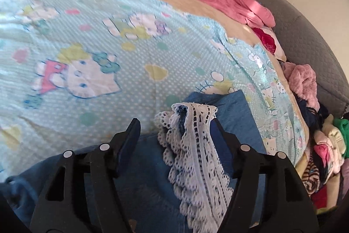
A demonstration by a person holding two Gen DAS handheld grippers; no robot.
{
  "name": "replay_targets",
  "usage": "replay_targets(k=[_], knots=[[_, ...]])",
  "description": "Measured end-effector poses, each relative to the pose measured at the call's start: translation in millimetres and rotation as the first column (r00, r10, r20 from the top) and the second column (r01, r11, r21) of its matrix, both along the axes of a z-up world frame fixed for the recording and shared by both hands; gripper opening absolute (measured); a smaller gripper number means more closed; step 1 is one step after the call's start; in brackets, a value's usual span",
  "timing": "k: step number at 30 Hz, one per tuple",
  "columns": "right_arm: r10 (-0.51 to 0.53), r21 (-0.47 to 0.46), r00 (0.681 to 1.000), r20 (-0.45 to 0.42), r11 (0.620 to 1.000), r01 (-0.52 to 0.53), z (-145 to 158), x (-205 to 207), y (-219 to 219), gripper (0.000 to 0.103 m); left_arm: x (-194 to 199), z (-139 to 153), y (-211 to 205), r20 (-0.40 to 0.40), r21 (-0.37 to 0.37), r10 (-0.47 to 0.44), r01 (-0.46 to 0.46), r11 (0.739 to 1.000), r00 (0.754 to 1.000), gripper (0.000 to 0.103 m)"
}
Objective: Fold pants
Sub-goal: 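Fold the lace hem over the pants with both tools and open them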
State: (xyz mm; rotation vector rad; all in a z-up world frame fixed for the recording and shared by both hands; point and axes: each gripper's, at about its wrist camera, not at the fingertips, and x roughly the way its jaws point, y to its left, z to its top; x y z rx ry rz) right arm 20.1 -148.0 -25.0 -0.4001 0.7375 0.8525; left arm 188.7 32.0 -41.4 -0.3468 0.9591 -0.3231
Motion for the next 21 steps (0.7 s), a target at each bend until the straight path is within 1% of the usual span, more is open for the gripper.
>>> replay_targets(k=[3, 5, 6, 7, 8, 9, 12, 13, 15, 17, 19, 21], knots=[[-0.049, 0.027, 0.999, 0.013, 0.998, 0.048, 9.5, 6.6, -20.8, 0.044, -23.1, 13.4, 5.6, 0.046, 0.053, 0.014, -0.016, 0.998, 0.999, 0.058], [-0.117, 0.031, 0.993, 0.017, 0.993, 0.117, 11.0, 14.6, -38.4, 0.044, -38.3, 19.3, 6.6, 0.066, 0.064, 0.012, -0.016, 0.998, 0.998, 0.056], [-0.156, 0.039, 0.988, 0.005, 0.987, 0.156, 9.4, 19.9, -48.3, 0.044, -44.1, 21.7, 6.0, 0.071, 0.065, 0.013, -0.017, 0.998, 0.997, 0.047], [-0.175, 0.040, 0.985, -0.008, 0.984, 0.175, 8.7, 24.4, -53.1, 0.043, -54.2, 25.3, 3.8, 0.088, 0.063, 0.005, -0.011, 0.998, 0.996, 0.035], [-0.199, 0.040, 0.980, -0.032, 0.979, 0.200, 5.8, 30.1, -59.8, 0.040, -63.2, 27.7, 0.2, 0.103, 0.066, -0.004, -0.003, 0.998, 0.995, 0.031], [-0.214, 0.044, 0.976, -0.050, 0.975, 0.216, 4.1, 36.3, -62.9, 0.033, -72.5, 28.7, -5.1, 0.109, 0.076, -0.013, 0.005, 0.997, 0.994, 0.027], [-0.230, 0.049, 0.968, -0.096, 0.971, 0.236, -2.2, 41.0, -68.0, 0.033, -93.2, 28.2, -25.3, 0.111, 0.073, -0.082, 0.074, 0.995, 0.990, 0.024], [-0.235, 0.039, 0.966, -0.105, 0.970, 0.240, -4.3, 36.7, -70.6, 0.033, -99.5, 25.7, -37.3, 0.100, 0.094, -0.122, 0.113, 0.989, 0.988, 0.024], [-0.263, -0.028, 0.957, -0.119, 0.965, 0.262, -17.5, 39.7, -72.4, 0.032, -109.5, 18.4, -51.7, 0.075, 0.122, -0.173, 0.163, 0.979, 0.982, 0.024], [-0.289, -0.097, 0.947, -0.139, 0.956, 0.278, -31.9, 41.9, -75.0, 0.029, -117.3, 3.5, -67.5, 0.031, 0.191, -0.208, 0.199, 0.961, 0.978, 0.024], [-0.297, -0.055, 0.938, -0.177, 0.955, 0.292, -36.4, 42.4, -87.7, 0.029, -122.1, -11.3, -73.3, 0.009, 0.229, -0.209, 0.202, 0.952, 0.978, 0.024], [-0.300, -0.040, 0.936, -0.182, 0.954, 0.298, -35.7, 41.2, -89.7, 0.028, -124.7, -14.9, -74.8, 0.023, 0.243, -0.208, 0.196, 0.950, 0.978, 0.024]])
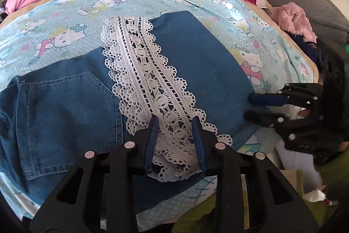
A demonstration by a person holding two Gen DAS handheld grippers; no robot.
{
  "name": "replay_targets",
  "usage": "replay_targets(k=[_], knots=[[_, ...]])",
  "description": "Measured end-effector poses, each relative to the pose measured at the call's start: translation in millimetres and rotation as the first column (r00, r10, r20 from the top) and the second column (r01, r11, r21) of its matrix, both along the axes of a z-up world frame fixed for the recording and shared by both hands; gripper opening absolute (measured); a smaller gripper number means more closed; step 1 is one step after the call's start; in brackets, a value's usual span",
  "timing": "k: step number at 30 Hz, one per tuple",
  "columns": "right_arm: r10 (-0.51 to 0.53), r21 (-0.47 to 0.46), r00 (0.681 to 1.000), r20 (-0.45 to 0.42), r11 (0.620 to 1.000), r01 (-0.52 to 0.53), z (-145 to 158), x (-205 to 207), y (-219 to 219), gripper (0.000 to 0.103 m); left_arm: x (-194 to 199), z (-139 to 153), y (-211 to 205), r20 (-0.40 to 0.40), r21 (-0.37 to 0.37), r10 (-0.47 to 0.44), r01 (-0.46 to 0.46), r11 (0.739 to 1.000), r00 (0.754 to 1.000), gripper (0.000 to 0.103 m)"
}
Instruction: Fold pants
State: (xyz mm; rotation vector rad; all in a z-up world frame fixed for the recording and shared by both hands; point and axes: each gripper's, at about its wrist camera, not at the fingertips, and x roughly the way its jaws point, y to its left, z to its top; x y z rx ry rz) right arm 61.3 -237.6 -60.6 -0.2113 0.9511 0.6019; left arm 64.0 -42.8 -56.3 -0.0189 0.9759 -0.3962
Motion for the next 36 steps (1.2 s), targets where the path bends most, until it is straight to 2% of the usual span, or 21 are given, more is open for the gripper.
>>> replay_targets(k=[5, 6, 7, 8, 12, 15, 17, 19, 24, 28, 31, 36], knots=[[0.005, -0.010, 1.000, 0.005, 1.000, -0.005, 2.2, 1.1, 1.3, 0.028, -0.3, 5.1, 7.1, -0.004, -0.044, 0.011, -0.011, 0.999, 1.000, 0.024], [0.007, -0.005, 1.000, 0.009, 1.000, -0.007, 5.7, -0.3, 0.3, 0.029, -1.9, 8.7, 8.2, 0.006, -0.051, 0.015, -0.015, 0.999, 1.000, 0.028], [0.009, -0.001, 1.000, 0.023, 1.000, -0.009, 12.6, 0.9, 1.2, 0.031, -4.8, 16.1, 9.1, 0.030, -0.053, 0.018, -0.017, 0.998, 0.999, 0.037], [-0.001, 0.002, 0.999, 0.052, 1.000, 0.001, 20.2, 1.6, -0.4, 0.031, -8.4, 24.0, 9.0, 0.062, -0.047, 0.019, -0.016, 0.999, 0.998, 0.040], [-0.059, 0.057, 0.992, 0.110, 0.997, 0.053, 43.3, 15.6, -7.6, 0.043, -15.3, 36.8, 2.9, 0.097, -0.043, -0.001, 0.005, 0.999, 0.995, 0.045], [-0.070, 0.072, 0.988, 0.138, 0.996, 0.061, 55.6, 31.9, -3.7, 0.045, -14.9, 26.6, -6.5, 0.068, 0.001, -0.023, 0.023, 1.000, 0.997, 0.045], [-0.062, 0.047, 0.986, 0.156, 0.997, 0.055, 60.0, 45.2, 5.2, 0.045, -12.8, 11.6, -13.4, 0.020, 0.043, -0.041, 0.040, 0.998, 0.999, 0.045], [-0.048, 0.026, 0.987, 0.156, 0.999, 0.044, 61.4, 61.6, 15.7, 0.045, -13.2, 3.2, -18.6, 0.012, 0.083, -0.050, 0.049, 0.995, 0.999, 0.045], [-0.035, -0.008, 0.991, 0.131, 0.999, 0.036, 56.1, 100.1, 41.4, 0.045, -12.5, 4.1, -15.3, 0.008, 0.065, -0.051, 0.050, 0.997, 0.999, 0.047], [-0.023, -0.044, 0.996, 0.081, 0.999, 0.026, 38.6, 132.7, 61.6, 0.045, -13.4, 4.0, -14.8, 0.012, 0.067, -0.055, 0.054, 0.996, 0.998, 0.048], [-0.059, -0.105, 0.998, 0.025, 0.993, 0.061, 15.6, 159.3, 70.4, 0.045, -13.1, 4.0, -14.9, 0.013, 0.064, -0.059, 0.058, 0.996, 0.998, 0.050], [-0.091, -0.101, 0.996, 0.011, 0.991, 0.092, 1.1, 179.6, 76.1, 0.046, -16.5, 4.3, -14.0, 0.019, 0.063, -0.059, 0.058, 0.996, 0.998, 0.052]])
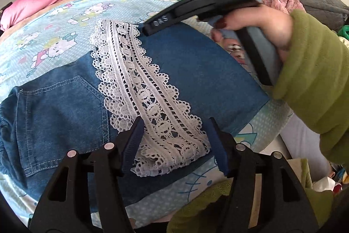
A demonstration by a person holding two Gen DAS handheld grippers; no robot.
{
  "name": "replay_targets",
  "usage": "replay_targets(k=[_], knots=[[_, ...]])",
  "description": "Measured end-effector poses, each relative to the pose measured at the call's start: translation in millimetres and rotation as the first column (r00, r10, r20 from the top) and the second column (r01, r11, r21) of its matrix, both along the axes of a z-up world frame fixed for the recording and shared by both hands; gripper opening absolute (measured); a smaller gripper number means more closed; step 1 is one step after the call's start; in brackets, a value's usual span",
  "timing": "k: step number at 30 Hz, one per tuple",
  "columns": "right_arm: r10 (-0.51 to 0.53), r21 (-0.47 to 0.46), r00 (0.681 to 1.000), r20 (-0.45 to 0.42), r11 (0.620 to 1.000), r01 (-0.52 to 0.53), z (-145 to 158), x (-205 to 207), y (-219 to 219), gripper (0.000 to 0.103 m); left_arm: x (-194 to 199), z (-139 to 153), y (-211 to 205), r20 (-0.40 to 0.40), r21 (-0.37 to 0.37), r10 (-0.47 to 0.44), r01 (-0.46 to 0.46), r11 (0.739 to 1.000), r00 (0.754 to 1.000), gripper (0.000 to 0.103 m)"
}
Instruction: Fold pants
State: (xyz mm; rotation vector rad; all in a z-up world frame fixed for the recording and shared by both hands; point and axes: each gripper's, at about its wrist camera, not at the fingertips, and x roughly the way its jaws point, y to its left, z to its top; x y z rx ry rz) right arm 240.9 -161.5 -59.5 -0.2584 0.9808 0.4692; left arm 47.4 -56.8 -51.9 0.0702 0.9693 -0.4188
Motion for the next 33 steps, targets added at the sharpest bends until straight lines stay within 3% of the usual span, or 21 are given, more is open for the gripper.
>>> replay_targets(k=[7, 15, 23, 25, 33], knots=[[-0.026, 0.032, 1.000, -0.002, 0.999, 0.026, -0.5, 11.8, 0.6, 0.049, -2.3, 2.9, 3.3, -0.005, -0.023, -0.006, 0.006, 1.000, 1.000, 0.058], [-0.085, 0.174, 0.992, 0.089, 0.982, 0.068, 50.1, -26.2, -37.0, 0.078, -10.3, 26.4, 21.3, 0.038, -0.073, 0.030, -0.027, 0.997, 0.999, 0.070], [-0.116, 0.238, 0.985, 0.130, 0.968, 0.083, 75.1, -62.3, -61.9, 0.078, -17.5, 36.7, 30.4, 0.062, -0.063, 0.061, -0.057, 0.996, 0.996, 0.084], [-0.123, 0.249, 0.982, 0.141, 0.965, 0.085, 80.2, -70.3, -66.4, 0.096, -20.9, 40.5, 34.0, 0.077, -0.057, 0.067, -0.062, 0.996, 0.995, 0.089], [-0.117, 0.261, 0.976, 0.182, 0.963, 0.067, 97.7, -91.4, -68.6, 0.096, -26.5, 52.3, 40.0, 0.099, -0.041, 0.099, -0.095, 0.995, 0.990, 0.093]])
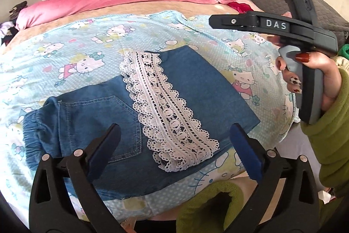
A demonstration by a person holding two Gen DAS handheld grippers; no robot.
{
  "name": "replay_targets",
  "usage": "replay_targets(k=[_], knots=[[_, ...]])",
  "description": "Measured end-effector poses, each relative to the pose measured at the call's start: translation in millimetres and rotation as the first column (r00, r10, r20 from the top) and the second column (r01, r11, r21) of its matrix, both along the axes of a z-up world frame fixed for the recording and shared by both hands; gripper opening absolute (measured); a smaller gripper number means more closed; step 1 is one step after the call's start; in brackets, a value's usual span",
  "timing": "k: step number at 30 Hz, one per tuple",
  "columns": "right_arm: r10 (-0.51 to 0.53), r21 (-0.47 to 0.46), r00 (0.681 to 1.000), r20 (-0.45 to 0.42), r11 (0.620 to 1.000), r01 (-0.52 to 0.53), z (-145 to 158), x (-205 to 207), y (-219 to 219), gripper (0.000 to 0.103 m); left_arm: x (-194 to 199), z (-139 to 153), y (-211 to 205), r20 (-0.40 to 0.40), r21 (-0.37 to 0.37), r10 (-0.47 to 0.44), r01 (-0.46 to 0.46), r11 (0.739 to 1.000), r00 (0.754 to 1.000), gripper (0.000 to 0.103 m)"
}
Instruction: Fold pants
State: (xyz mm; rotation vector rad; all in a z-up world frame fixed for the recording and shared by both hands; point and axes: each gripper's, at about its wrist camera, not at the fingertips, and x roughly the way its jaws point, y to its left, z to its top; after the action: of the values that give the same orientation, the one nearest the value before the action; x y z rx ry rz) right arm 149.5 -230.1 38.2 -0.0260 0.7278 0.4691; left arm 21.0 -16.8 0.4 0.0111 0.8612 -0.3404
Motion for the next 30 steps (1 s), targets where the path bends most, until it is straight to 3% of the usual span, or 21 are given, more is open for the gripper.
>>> replay_targets(k=[10, 18, 30], knots=[[0.104, -0.013, 0.994, 0.037, 0.995, -0.104, 22.2, -9.5, 34.5, 0.096, -12.3, 9.2, 15.0, 0.014, 0.004, 0.052, -0.052, 0.999, 0.999, 0.093], [0.255, -0.056, 0.967, 0.005, 0.966, -0.254, 26.0, -11.1, 90.8, 0.096, -28.0, 4.2, 48.4, -0.024, -0.037, 0.142, -0.143, 0.989, 0.990, 0.093], [0.432, -0.124, 0.898, -0.084, 0.890, -0.439, 6.5, -12.1, 176.7, 0.096, -45.9, -17.5, 120.1, -0.140, -0.168, 0.316, -0.337, 0.926, 0.938, 0.093]])
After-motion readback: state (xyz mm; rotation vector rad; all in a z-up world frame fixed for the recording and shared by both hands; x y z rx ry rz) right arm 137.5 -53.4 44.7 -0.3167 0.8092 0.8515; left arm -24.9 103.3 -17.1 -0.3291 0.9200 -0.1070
